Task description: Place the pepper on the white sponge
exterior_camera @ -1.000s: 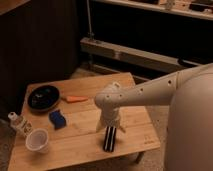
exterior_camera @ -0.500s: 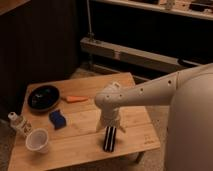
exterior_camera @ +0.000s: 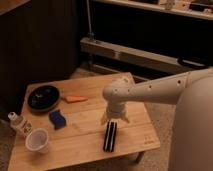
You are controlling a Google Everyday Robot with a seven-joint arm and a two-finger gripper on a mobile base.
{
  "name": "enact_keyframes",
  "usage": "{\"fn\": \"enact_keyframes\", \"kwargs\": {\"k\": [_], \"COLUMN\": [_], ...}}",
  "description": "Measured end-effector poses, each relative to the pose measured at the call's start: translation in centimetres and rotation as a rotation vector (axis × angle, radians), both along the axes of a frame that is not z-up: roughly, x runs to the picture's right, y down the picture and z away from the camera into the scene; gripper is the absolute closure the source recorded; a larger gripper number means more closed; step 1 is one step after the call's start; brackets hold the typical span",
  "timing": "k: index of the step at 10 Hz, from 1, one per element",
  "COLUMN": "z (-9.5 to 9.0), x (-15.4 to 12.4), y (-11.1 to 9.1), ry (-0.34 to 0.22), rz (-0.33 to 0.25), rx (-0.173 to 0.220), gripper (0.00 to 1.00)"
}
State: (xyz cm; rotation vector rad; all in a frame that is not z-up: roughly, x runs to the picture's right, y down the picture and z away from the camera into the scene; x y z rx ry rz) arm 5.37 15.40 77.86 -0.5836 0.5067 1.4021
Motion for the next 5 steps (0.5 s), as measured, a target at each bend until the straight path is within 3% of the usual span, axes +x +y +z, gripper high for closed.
{"fn": "enact_keyframes", "kwargs": {"k": [1,3,5], "z": [0.9,2.8,3.8], "x": [0.8,1.1,0.1], "y": [-1.8,-7.6,-10.5], "ry": [-0.031,-0.166,-0.303], "rz": [-0.03,-0.153,-0.245], "rx": [0.019,0.078,0.114], "gripper": [0.2,0.2,0.2]}}
